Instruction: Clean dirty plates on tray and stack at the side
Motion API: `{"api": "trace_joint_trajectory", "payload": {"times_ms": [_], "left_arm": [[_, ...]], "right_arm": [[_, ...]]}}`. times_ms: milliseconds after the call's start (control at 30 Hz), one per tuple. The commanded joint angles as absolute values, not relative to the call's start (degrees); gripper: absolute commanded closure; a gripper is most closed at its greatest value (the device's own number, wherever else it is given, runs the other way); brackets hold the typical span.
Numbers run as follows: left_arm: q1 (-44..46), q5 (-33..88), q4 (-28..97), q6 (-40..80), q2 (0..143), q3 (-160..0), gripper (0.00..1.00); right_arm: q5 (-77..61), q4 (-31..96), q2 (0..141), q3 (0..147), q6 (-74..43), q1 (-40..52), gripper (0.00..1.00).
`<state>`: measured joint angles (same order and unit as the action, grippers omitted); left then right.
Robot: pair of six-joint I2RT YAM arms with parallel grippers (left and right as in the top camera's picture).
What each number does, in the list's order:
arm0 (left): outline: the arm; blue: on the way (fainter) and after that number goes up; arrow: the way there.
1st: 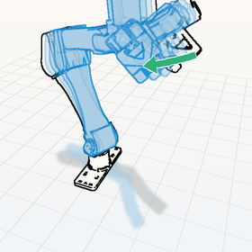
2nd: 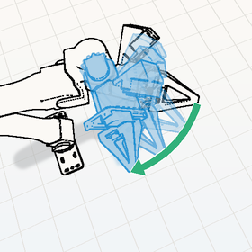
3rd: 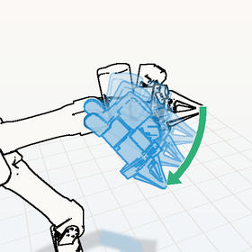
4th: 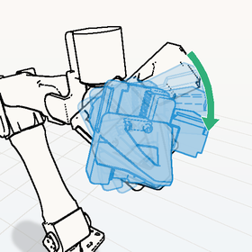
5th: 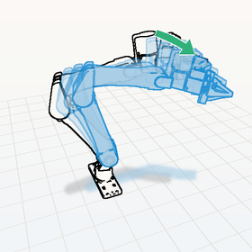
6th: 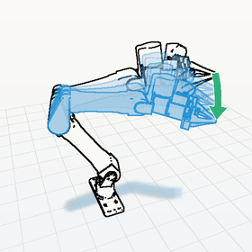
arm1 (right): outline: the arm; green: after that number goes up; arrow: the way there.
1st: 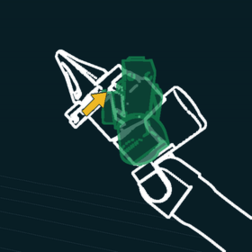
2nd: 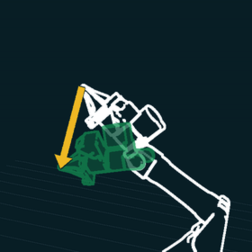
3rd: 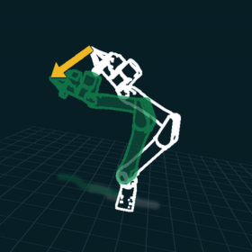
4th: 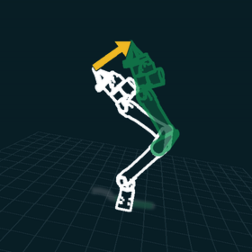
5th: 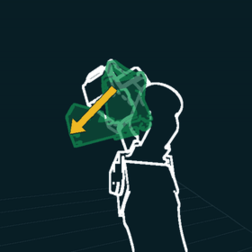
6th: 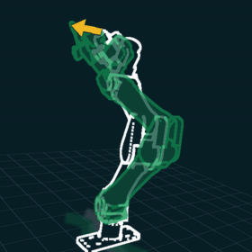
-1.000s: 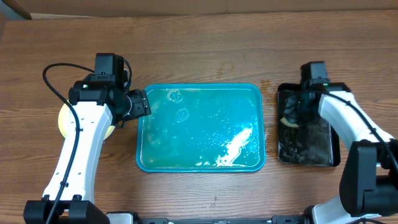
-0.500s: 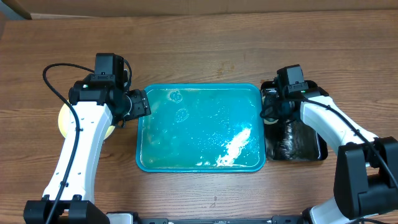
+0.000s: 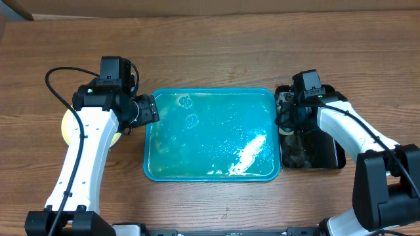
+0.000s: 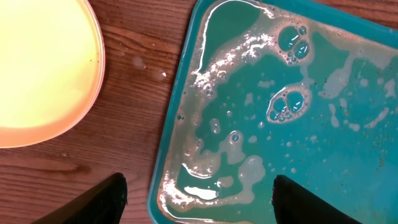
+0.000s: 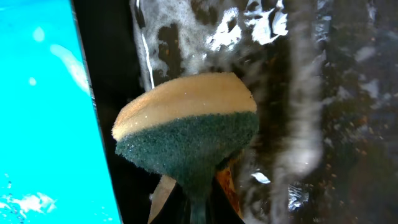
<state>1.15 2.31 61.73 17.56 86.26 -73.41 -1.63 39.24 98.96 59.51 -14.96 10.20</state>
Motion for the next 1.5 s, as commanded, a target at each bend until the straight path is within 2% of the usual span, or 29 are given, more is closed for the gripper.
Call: {"api": "trace_joint_trajectory", "payload": {"times_ms": [0, 67, 267, 333, 400, 433, 767, 833, 900, 967, 1033, 1067, 1167, 1333, 1467], "left_arm": [[1.3, 1.9, 61.8, 16.5, 85.7, -74.3, 0.25], [1.3, 1.9, 61.8, 16.5, 85.7, -74.3, 0.24], [1.3, 1.9, 61.7, 16.5, 85.7, -74.3, 0.24], [1.3, 1.9, 61.7, 16.5, 85.7, -74.3, 0.24], [1.3, 1.9, 61.7, 16.5, 85.7, -74.3, 0.23], [1.3, 1.9, 61.7, 16.5, 85.7, -74.3, 0.22], [1.3, 2.0, 61.5, 15.4, 85.7, -74.3, 0.19], [1.7, 2.5, 61.2, 13.8, 85.7, -74.4, 0.17], [2.5, 3.2, 60.4, 12.2, 85.7, -74.4, 0.15], [3.9, 4.6, 59.1, 9.9, 85.7, -74.4, 0.12], [5.6, 5.2, 58.1, 8.3, 85.7, -74.3, 0.07], [6.5, 5.2, 57.8, 8.0, 85.7, -74.4, 0.0], [8.2, 5.0, 58.7, 7.2, 85.9, -74.4, 0.0], [7.7, 4.1, 65.0, 9.5, 85.9, -74.3, 0.0], [7.4, 4.6, 69.7, 10.9, 85.7, -74.3, 0.0]], "right_arm": [[2.7, 40.2, 99.0, 61.2, -14.9, 9.9, 0.95], [5.4, 41.7, 98.9, 62.5, -15.0, 9.5, 0.9], [7.5, 45.2, 98.9, 63.8, -14.9, 8.6, 0.89], [7.5, 46.1, 98.9, 63.8, -14.9, 8.6, 0.82], [7.5, 46.7, 98.9, 63.8, -14.9, 8.6, 0.69], [7.5, 46.9, 98.9, 63.8, -14.9, 8.6, 0.66], [7.4, 51.6, 94.6, 68.7, -15.0, 8.6, 0.62], [6.4, 52.9, 93.1, 71.0, -14.9, 8.6, 0.53], [3.6, 53.6, 91.8, 73.2, -14.9, 8.6, 0.5], [-1.7, 53.3, 90.8, 74.9, -14.5, 8.6, 0.42], [-7.5, 52.4, 90.6, 75.8, -11.9, 8.6, 0.37], [-9.9, 52.2, 90.6, 76.0, -10.2, 8.6, 0.34], [-8.0, 53.7, 90.6, 76.0, -9.7, 8.6, 0.28], [-0.5, 60.8, 90.6, 76.0, -16.6, 8.5, 0.18], [-1.2, 65.4, 90.6, 75.9, -18.3, 8.6, 0.05]]}}
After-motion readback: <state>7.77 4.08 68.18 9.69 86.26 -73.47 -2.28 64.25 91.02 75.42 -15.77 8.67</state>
